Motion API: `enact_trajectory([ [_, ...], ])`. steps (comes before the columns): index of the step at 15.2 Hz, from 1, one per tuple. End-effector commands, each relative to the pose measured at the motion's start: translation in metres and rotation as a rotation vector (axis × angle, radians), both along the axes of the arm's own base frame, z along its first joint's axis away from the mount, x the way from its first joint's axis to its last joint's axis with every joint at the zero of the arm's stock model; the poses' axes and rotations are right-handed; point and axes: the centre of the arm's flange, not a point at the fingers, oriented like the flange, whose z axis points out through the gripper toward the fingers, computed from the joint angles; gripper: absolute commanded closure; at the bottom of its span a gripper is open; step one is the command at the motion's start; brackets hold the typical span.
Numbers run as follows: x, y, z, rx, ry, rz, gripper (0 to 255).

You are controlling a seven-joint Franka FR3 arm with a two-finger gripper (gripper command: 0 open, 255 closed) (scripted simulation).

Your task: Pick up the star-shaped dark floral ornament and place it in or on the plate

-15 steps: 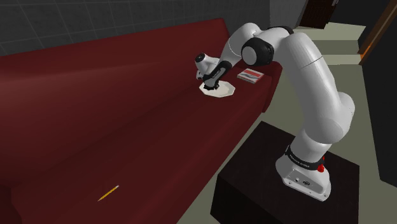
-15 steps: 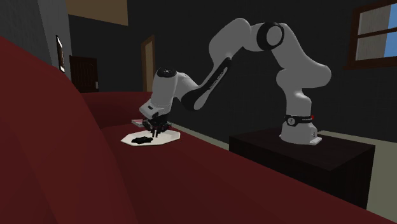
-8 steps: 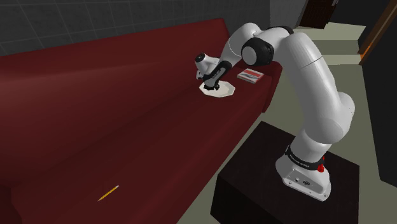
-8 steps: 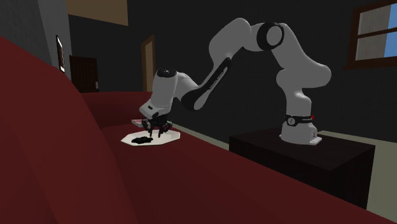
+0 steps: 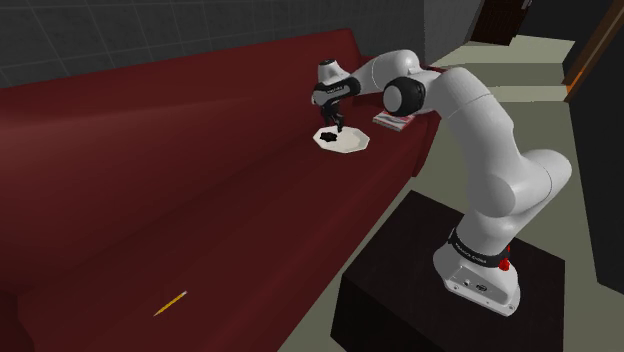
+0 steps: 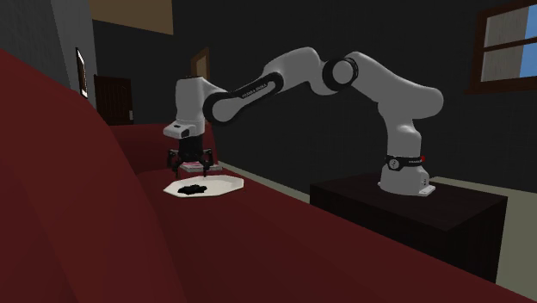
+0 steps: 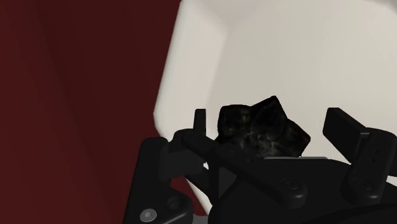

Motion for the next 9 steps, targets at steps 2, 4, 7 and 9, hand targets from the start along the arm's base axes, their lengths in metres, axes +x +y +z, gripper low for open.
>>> enact_trajectory([
  [2,0.001,-0.007,-0.013,0.018,0.001,0.008,0],
  [4,0.001,-0.009,-0.024,0.018,0.001,0.008,0],
  [7,0.001,-0.011,-0.032,0.018,0.001,0.008,0],
  [9,0.001,-0.011,-0.032,0.018,0.001,0.008,0],
])
